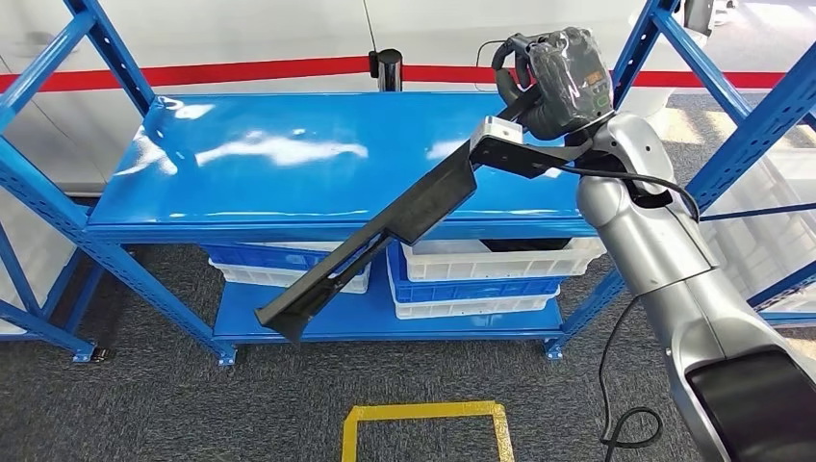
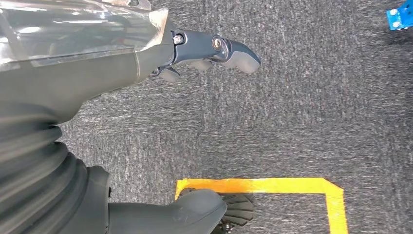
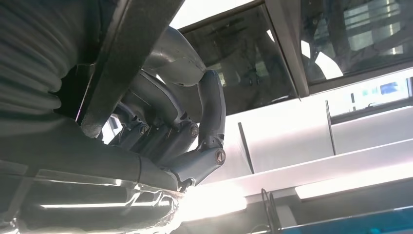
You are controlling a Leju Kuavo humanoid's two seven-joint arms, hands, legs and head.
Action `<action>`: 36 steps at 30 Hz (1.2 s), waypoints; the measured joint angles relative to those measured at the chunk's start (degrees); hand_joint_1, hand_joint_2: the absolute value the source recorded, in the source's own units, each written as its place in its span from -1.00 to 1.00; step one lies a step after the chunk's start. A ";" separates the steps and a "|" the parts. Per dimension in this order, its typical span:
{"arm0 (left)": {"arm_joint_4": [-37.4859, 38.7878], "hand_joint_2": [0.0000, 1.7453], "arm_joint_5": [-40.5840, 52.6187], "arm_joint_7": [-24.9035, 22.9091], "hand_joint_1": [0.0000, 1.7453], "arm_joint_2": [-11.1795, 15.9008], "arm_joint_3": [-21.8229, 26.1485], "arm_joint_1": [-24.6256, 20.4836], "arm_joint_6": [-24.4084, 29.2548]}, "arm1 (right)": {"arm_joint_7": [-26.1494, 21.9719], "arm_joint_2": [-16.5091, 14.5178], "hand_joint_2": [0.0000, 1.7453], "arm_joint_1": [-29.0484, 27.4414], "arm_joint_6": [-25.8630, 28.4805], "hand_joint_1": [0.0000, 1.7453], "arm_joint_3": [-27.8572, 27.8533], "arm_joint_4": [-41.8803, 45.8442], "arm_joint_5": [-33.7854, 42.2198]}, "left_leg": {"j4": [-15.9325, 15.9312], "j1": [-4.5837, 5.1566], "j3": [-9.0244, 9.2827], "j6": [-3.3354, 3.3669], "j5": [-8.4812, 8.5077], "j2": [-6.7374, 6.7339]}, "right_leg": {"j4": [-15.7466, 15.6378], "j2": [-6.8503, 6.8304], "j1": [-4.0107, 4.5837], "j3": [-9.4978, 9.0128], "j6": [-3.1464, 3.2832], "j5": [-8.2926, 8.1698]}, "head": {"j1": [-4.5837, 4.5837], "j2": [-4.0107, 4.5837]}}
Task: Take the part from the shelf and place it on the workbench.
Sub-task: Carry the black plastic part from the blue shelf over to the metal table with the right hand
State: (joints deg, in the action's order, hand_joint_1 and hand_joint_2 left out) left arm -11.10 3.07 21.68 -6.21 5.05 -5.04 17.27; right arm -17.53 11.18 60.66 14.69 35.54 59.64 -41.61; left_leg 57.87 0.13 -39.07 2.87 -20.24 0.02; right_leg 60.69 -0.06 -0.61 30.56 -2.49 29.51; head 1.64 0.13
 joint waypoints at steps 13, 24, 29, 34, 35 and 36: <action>-0.01 1.00 0.01 -0.06 -1.00 0.18 -0.01 -0.20 -0.04 | -0.02 -0.48 1.00 0.43 -1.22 1.00 -0.43 -0.21 -0.92 | 13.82 -1.54 -0.10 -3.78 -8.49 0.16 | -3.03 -0.19 -0.94 4.85 2.24 -5.86 | 0.52 0.00; -0.02 1.00 0.01 -0.06 -1.00 0.11 0.02 -0.79 -0.04 | -0.01 0.03 1.00 0.55 -1.20 1.00 -0.96 -0.32 -0.90 | -0.42 -0.42 5.01 0.86 -4.41 -0.01 | 8.79 -0.23 -0.67 11.04 0.66 0.64 | -0.01 0.00; -0.02 1.00 0.01 -0.06 -1.00 -0.04 0.01 -0.80 -0.04 | 0.00 0.10 1.00 0.40 -1.20 1.00 -0.96 -0.37 -0.90 | -0.23 0.29 0.62 0.83 -0.85 0.01 | 7.63 -0.14 -0.15 4.65 -0.45 -0.95 | -0.07 0.00; -0.02 1.00 0.17 -0.22 -1.00 -0.05 0.00 -0.80 -0.06 | 0.00 0.02 1.00 0.48 -1.19 1.00 -1.05 -0.20 -0.97 | -0.51 0.44 -0.86 -0.48 2.03 0.14 | -4.12 -0.07 0.45 -2.12 1.45 0.11 | -0.06 0.00; -0.01 1.00 0.23 -0.31 -1.00 -0.01 -0.01 -0.77 -0.06 | 0.00 0.03 1.00 0.41 -1.20 1.00 -1.04 -0.22 -1.00 | -0.21 0.33 -1.26 -0.79 1.64 0.20 | -4.13 -0.15 0.18 -1.76 1.77 -0.46 | -0.07 0.00; -0.01 1.00 0.29 -0.40 -1.00 0.01 -0.01 -0.73 -0.06 | 0.00 0.03 1.00 0.33 -1.21 1.00 -1.03 -0.22 -1.04 | 0.82 0.19 -1.84 -1.14 0.15 0.23 | -4.12 -0.27 -0.08 -1.35 2.22 -1.17 | 0.02 0.00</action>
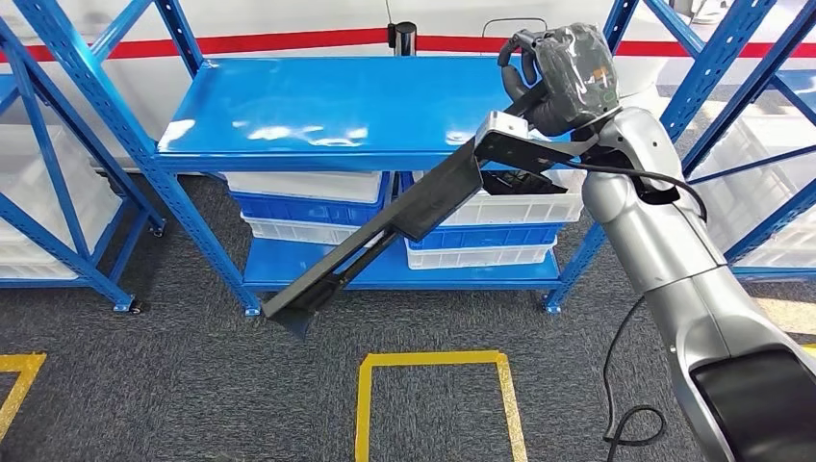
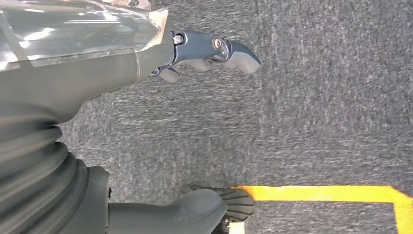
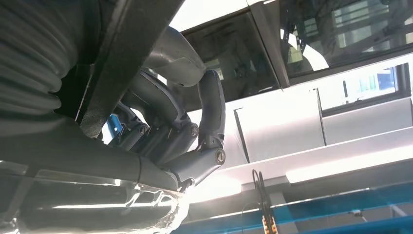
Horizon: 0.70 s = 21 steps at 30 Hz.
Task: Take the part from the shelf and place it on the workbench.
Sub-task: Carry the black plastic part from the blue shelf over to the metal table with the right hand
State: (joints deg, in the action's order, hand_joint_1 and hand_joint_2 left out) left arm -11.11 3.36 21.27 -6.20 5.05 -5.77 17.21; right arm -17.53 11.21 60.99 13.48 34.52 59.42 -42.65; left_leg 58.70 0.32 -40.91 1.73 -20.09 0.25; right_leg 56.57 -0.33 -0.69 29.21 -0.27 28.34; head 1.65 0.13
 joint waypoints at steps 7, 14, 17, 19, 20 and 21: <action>0.01 1.00 0.71 -0.15 -1.00 0.08 0.00 0.01 -0.04 | 0.05 0.61 1.00 -1.38 -0.02 1.00 -0.29 0.61 -0.39 | 13.44 -1.77 0.38 -2.39 -7.28 -0.07 | 0.38 -0.18 -0.45 5.66 0.02 -4.72 | 0.23 0.00; 0.05 1.00 -1.39 2.40 -1.00 0.34 0.77 1.72 0.19 | -0.20 2.03 1.00 -4.00 0.04 1.00 -1.71 4.41 -0.44 | -0.87 -0.87 9.15 -0.39 -6.98 0.34 | 0.23 -0.33 -0.64 8.13 -3.00 -7.41 | 0.10 0.00; 0.08 1.00 -1.80 2.88 -1.00 0.43 1.32 2.01 0.18 | -0.14 2.12 1.00 -4.57 0.05 1.00 -1.79 4.66 -0.67 | -1.98 -0.86 8.07 1.62 -4.96 -0.02 | 5.91 -0.07 -0.80 10.74 -2.53 -2.64 | -0.17 0.00; 0.08 1.00 -2.00 3.03 -1.00 0.43 1.57 2.06 0.18 | -0.06 2.08 1.00 -4.80 0.05 1.00 -1.79 4.69 -0.72 | -1.98 -0.80 6.82 1.94 -4.00 -0.06 | 13.81 0.06 -0.71 12.90 -2.42 1.38 | -0.36 0.00; 0.09 1.00 -2.11 3.06 -1.00 0.42 1.66 2.08 0.18 | -0.02 2.05 1.00 -4.98 0.05 1.00 -1.78 4.69 -0.75 | -1.94 -0.78 6.20 1.92 -3.53 -0.08 | 16.36 0.11 -0.68 13.09 -2.74 2.21 | -0.37 0.00; 0.09 1.00 -2.21 3.07 -1.00 0.42 1.74 2.11 0.19 | 0.00 2.04 1.00 -5.14 0.05 1.00 -1.78 4.69 -0.81 | -1.88 -0.79 5.62 1.82 -3.11 -0.08 | 16.93 0.15 -0.68 12.27 -3.25 2.09 | -0.39 0.00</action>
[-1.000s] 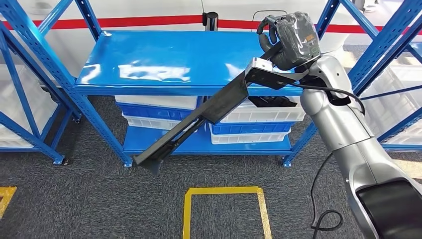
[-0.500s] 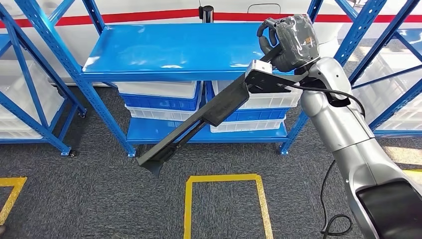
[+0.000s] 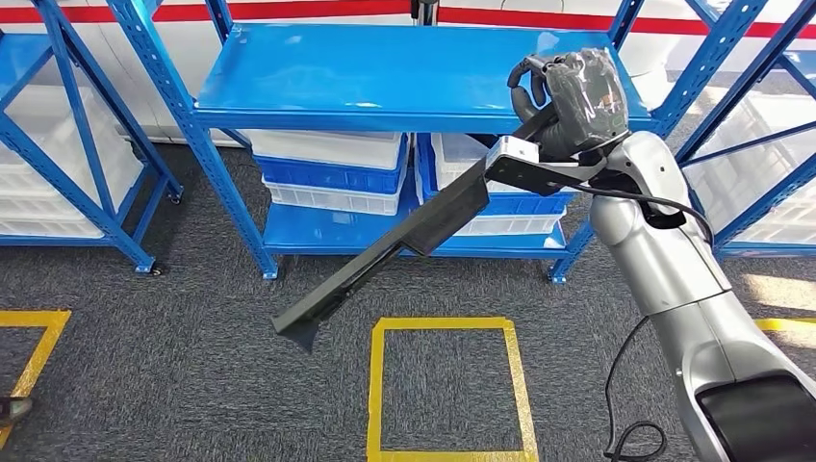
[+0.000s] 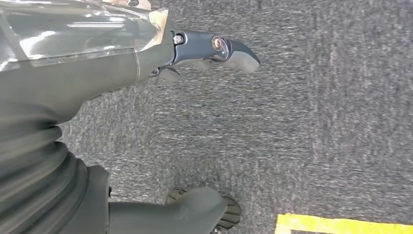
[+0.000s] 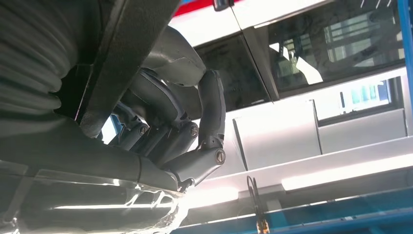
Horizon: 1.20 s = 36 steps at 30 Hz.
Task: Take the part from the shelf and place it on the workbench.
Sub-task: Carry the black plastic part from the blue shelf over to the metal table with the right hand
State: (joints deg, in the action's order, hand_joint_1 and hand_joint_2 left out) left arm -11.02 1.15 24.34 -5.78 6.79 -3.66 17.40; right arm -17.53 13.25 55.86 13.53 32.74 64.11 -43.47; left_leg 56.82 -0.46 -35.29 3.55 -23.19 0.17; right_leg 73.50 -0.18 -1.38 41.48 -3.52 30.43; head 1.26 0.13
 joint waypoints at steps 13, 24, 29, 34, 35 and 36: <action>0.03 1.00 -0.15 0.48 -1.00 0.17 1.15 0.09 -0.03 | 0.15 -2.16 1.00 2.74 0.06 1.00 -0.06 -1.97 -0.92 | 14.08 -0.22 -6.89 -3.72 -8.33 -0.01 | -16.08 -0.14 0.02 -8.49 3.45 -5.02 | 0.08 0.00; -0.01 1.00 0.24 0.19 -1.00 0.20 1.15 -0.81 -0.03 | 0.02 -1.65 1.00 2.98 0.34 1.00 -1.09 -2.68 -0.92 | 0.88 0.44 4.65 -0.91 -4.43 -0.03 | -15.54 -0.17 0.59 -4.03 1.10 -9.00 | 0.04 0.00; -0.02 1.00 0.92 -0.36 -1.00 0.14 1.15 -1.05 -0.11 | -0.02 -0.26 1.00 2.33 0.37 1.00 -1.60 -2.78 -0.92 | 0.35 0.29 0.42 0.28 -0.43 -0.28 | -1.43 0.06 0.62 0.11 1.72 0.89 | -0.39 0.00; -0.04 1.00 1.64 -0.68 -1.00 -0.15 1.09 -1.28 -0.42 | -0.02 0.72 1.00 1.20 0.42 1.00 -2.24 -2.41 -1.27 | 0.58 0.37 -4.14 -0.53 3.33 -0.37 | -8.54 0.05 0.58 -9.45 -0.26 -1.63 | -0.42 0.00; -0.05 1.00 1.77 -0.73 -1.00 -0.18 1.07 -1.34 -0.43 | -0.03 0.87 1.00 1.11 0.44 1.00 -2.50 -2.14 -1.37 | 0.57 0.46 -4.66 -0.86 4.06 -0.35 | -12.53 0.10 0.73 -12.01 0.18 -0.97 | -0.31 0.00; -0.07 1.00 1.87 -0.79 -1.00 -0.20 1.04 -1.39 -0.44 | -0.03 1.01 1.00 1.04 0.46 1.00 -2.71 -1.90 -1.43 | 0.50 0.51 -4.97 -1.19 4.76 -0.34 | -15.43 0.15 0.93 -13.58 0.73 -0.20 | -0.26 0.00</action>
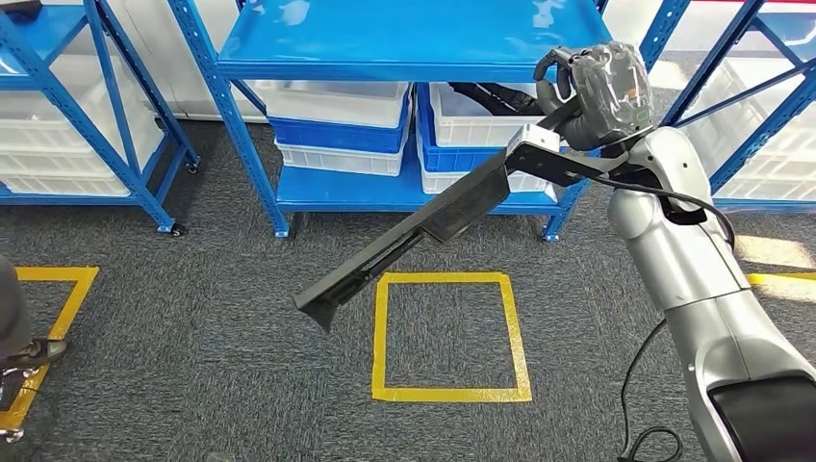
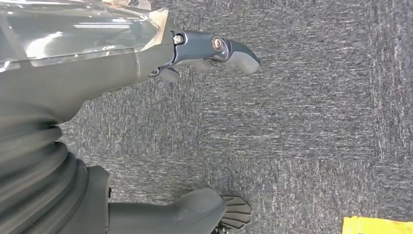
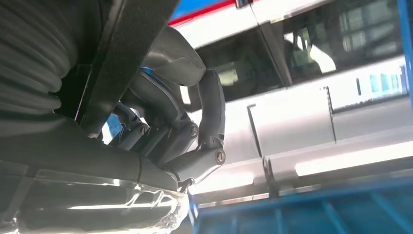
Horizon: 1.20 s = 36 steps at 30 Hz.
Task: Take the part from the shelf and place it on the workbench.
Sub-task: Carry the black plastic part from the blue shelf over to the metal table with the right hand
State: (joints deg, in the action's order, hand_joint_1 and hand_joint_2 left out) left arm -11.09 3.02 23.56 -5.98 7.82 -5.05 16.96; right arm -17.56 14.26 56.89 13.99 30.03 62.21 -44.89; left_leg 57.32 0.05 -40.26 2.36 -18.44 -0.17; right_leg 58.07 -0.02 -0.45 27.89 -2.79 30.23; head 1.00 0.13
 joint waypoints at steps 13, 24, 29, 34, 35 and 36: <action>-0.03 1.00 0.65 -0.67 -1.00 -0.04 -0.24 -0.18 -0.11 | 0.16 1.14 1.00 -2.25 0.07 1.00 -0.60 1.48 -0.92 | 9.12 -0.69 4.85 -1.90 -8.48 0.30 | -1.29 -0.25 -0.07 7.34 2.72 -7.40 | 0.50 0.00; -0.06 1.00 1.07 -0.89 -1.00 -0.30 -0.28 -0.86 -0.15 | 0.49 2.31 1.00 -2.84 -0.81 1.00 -1.77 2.70 -1.55 | -1.00 -0.19 5.58 1.50 -4.44 -0.30 | 14.97 -0.24 -0.35 13.88 1.13 0.87 | 0.13 0.00; -0.07 1.00 1.07 -0.89 -1.00 -0.51 -0.28 -0.89 -0.15 | 0.51 2.31 1.00 -3.05 -0.81 1.00 -1.90 3.10 -1.65 | -0.48 -0.19 1.55 0.25 -1.24 -0.38 | 3.77 -0.16 -0.77 2.81 -0.92 -1.66 | 0.14 0.00; -0.07 1.00 0.95 -0.83 -1.00 -0.29 -0.28 -0.61 -0.06 | 0.51 2.29 1.00 -3.39 -0.79 1.00 -2.29 3.49 -2.15 | 0.45 -0.40 0.00 -1.30 -0.37 -0.28 | -1.31 -0.14 -0.58 1.00 1.66 -1.24 | 0.23 0.00; -0.06 1.00 0.82 -0.78 -1.00 -0.22 -0.28 -0.49 0.00 | 0.51 2.29 1.00 -3.47 -0.69 1.00 -2.32 3.50 -2.36 | 1.98 -0.56 -0.69 -1.59 -2.23 -0.26 | -1.30 -0.23 -0.75 1.38 2.31 -1.82 | 0.23 0.00; -0.05 1.00 0.65 -0.69 -1.00 -0.16 -0.26 -0.40 0.06 | 0.50 2.29 1.00 -3.49 -0.58 1.00 -2.39 3.50 -2.54 | 4.67 -0.68 -1.67 -1.89 -4.96 -0.21 | -1.28 -0.29 -0.84 1.82 2.83 -2.46 | 0.25 0.00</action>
State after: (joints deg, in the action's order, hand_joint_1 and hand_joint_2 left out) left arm -11.14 3.67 22.86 -6.15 7.56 -5.45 17.02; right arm -17.06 16.55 53.41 13.40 27.64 65.71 -47.43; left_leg 61.99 -0.64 -41.92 0.48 -23.40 -0.38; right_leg 56.79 -0.31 -1.29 29.72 0.04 27.77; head 1.25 0.13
